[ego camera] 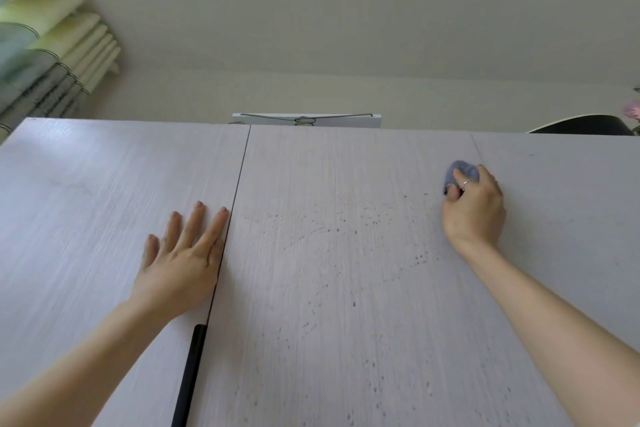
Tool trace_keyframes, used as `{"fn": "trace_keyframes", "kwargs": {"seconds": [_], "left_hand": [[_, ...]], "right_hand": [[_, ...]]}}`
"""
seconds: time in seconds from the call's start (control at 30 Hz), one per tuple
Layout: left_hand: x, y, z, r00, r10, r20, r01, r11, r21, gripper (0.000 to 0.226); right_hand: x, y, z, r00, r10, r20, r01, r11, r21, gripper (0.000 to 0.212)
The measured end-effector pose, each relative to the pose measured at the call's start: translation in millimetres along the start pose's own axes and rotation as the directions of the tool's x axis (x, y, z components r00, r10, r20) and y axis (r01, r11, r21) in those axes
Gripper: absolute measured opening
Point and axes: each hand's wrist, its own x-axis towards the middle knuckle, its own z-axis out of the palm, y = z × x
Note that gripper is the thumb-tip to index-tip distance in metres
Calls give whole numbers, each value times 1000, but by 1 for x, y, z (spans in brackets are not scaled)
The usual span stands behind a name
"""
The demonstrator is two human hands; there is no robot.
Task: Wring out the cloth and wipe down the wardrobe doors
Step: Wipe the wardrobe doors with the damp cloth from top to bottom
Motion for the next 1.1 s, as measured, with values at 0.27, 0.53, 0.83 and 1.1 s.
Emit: {"fn": "trace_keyframes", "kwargs": {"seconds": [0.27, 0.53, 0.83, 1.1], "left_hand": [[-5, -2, 0, 1000, 14, 1, -14, 999, 44, 52], [-14, -12, 0, 999, 30, 15, -31, 998, 50, 53], [-16, -14, 2, 999, 40, 6, -40, 998, 53, 52], [-16, -15, 2, 1000, 27, 2, -27, 998, 51, 51]], "right_hand": [[-103, -125, 46, 680, -639, 360, 556, 769, 315, 41], [-105, -148, 64, 507, -750, 424, 699, 646, 307, 44], [-95, -125, 52, 775, -573, 267, 521, 818, 243, 37], [-77, -95, 45, 669, -683, 294, 627, 731, 271, 33]]}}
